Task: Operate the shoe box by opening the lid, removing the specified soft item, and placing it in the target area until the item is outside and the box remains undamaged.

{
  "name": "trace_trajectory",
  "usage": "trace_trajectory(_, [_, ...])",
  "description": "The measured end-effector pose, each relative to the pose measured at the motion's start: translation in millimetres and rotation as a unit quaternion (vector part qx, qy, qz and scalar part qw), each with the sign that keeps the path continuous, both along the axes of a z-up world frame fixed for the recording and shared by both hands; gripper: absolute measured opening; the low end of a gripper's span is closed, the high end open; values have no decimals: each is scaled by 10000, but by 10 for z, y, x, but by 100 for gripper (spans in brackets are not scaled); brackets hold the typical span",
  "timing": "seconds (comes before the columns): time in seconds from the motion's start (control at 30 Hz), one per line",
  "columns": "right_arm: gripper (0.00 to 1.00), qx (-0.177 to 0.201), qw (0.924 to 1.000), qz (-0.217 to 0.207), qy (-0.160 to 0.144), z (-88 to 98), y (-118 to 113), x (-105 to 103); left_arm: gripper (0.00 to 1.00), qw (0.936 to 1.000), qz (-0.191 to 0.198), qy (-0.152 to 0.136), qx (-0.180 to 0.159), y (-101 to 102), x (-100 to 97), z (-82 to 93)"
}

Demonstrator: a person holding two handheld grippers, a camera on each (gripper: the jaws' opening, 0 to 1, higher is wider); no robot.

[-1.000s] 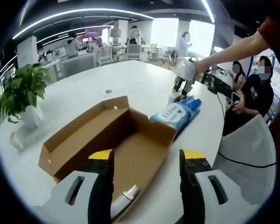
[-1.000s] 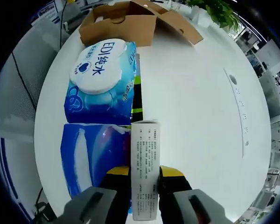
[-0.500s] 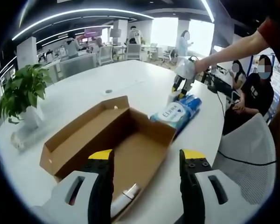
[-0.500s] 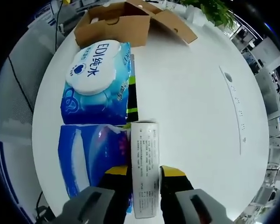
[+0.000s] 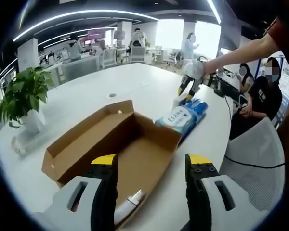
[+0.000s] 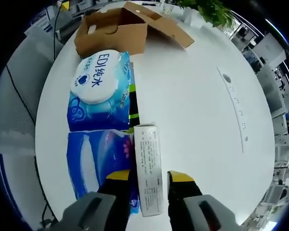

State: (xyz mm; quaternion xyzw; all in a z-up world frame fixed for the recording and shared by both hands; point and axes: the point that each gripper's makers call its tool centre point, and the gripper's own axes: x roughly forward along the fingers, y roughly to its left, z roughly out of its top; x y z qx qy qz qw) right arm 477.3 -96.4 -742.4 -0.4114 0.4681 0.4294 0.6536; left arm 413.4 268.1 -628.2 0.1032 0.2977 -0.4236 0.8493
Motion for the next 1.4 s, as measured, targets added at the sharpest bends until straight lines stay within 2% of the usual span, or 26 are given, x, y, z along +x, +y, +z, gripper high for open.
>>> trace_trajectory(0.13, [27,134,9997,-185,-90,120,0,0,56,10000,-53,-19,-29,-7,9,3])
trace_trajectory(0.27, [28,409,9970,-576,-326,291,42,63,56,9999,-92,-33,-76,-6,17,12])
trace_trajectory(0.3, [28,588,9944,-782,-403,350,85,88,56,9999,-101,-43,-83,-5,18,17])
trace_trajectory(0.37, [29,997,9884,-1027,-500,449,210,116,56,9998,-93,-50,-141,-5,21,32])
trace_trajectory(0.57, [31,1610,9727,-1496,-743,636,448,136,56,9997,-138,-57,-200,3,4,25])
trace_trajectory(0.7, [31,2011,9606,-1757,-771,715,617,91,56,9995,-169,-80,-244,4,-14,43])
trace_trajectory(0.73, [31,2248,9515,-1916,-859,766,714,87,56,9995,-162,-80,-271,16,-18,43])
trace_trajectory(0.83, [32,2658,9356,-2143,-893,840,895,52,56,9994,-194,-92,-275,32,-47,36])
trace_trajectory(0.9, [32,2835,9279,-2241,-913,872,996,18,56,9994,-219,-109,-263,48,-89,40])
trace_trajectory(1.0, [34,2980,9220,-2282,-946,912,1133,-54,56,9993,-211,-108,-287,93,-81,46])
trace_trajectory(1.03, [34,3088,9169,-2344,-952,933,1188,-64,56,9993,-211,-116,-285,99,-90,52])
trace_trajectory(1.17, [36,3160,9109,-2403,-1128,968,1315,-101,56,9992,-191,-135,-328,139,-109,70])
trace_trajectory(1.27, [36,3532,8934,-2536,-1131,1055,1498,-141,56,9991,-182,-134,-355,193,-112,68])
trace_trajectory(1.4, [37,3633,8892,-2537,-1136,1084,1659,-207,56,9991,-171,-127,-375,253,-101,44])
